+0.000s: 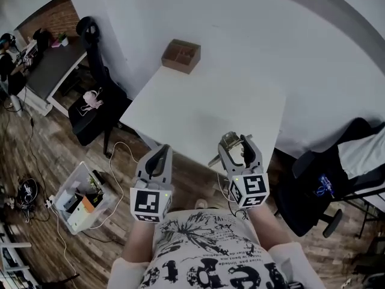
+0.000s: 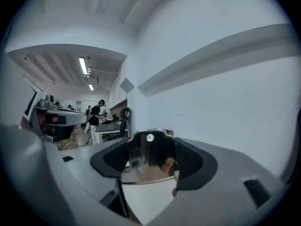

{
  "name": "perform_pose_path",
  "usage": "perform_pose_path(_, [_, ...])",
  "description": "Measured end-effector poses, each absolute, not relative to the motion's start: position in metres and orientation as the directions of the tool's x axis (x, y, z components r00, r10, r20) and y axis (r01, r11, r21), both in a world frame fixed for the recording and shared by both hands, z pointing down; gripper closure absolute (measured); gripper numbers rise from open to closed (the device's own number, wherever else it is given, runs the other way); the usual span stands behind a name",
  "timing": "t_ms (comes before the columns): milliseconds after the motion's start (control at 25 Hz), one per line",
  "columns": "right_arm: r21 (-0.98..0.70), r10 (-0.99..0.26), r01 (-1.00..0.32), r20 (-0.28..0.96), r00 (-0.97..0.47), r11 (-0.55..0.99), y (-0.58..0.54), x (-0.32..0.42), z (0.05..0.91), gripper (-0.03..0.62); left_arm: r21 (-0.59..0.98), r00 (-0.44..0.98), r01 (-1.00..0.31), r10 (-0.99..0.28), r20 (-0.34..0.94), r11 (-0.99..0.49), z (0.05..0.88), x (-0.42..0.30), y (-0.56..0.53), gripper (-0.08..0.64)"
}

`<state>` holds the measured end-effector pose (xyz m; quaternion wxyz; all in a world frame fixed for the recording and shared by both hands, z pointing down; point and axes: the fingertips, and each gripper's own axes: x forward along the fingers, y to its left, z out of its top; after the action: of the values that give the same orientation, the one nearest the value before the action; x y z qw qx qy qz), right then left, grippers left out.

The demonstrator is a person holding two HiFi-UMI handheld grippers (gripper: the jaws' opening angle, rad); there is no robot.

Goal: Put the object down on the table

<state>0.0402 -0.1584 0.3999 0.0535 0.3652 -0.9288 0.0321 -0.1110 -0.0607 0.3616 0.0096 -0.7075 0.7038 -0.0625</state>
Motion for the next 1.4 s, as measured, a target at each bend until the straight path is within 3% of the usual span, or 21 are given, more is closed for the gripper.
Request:
perform_pose_path(280, [-0.023, -0.707, -0.716, 0.137, -0.694, 0.698, -0.21, 0.045, 0.409, 0.307, -0.119, 0.051, -0.991, -0.995, 0.087, -0.061, 0.37, -0.114, -0.129, 0.548])
perform_pose_path(960, [-0.051, -0.869, -0.9, 0.242, -0.431, 0.432, -0.355, 0.015, 0.44, 0.307, -0.068, 0.364, -0.924, -0.919, 0.155, -0.377, 0.39, -0.164, -0.326, 0.548])
perform_pose_path(1400, [-0.058, -0.842, -0.945, 0.438, -0.314, 0.322, -0.406, -0.031, 0.518, 0.307, -0.039, 0.477, -0.872, -0.865, 0.158, -0.488, 0.432, -0.217, -0.386, 0.548])
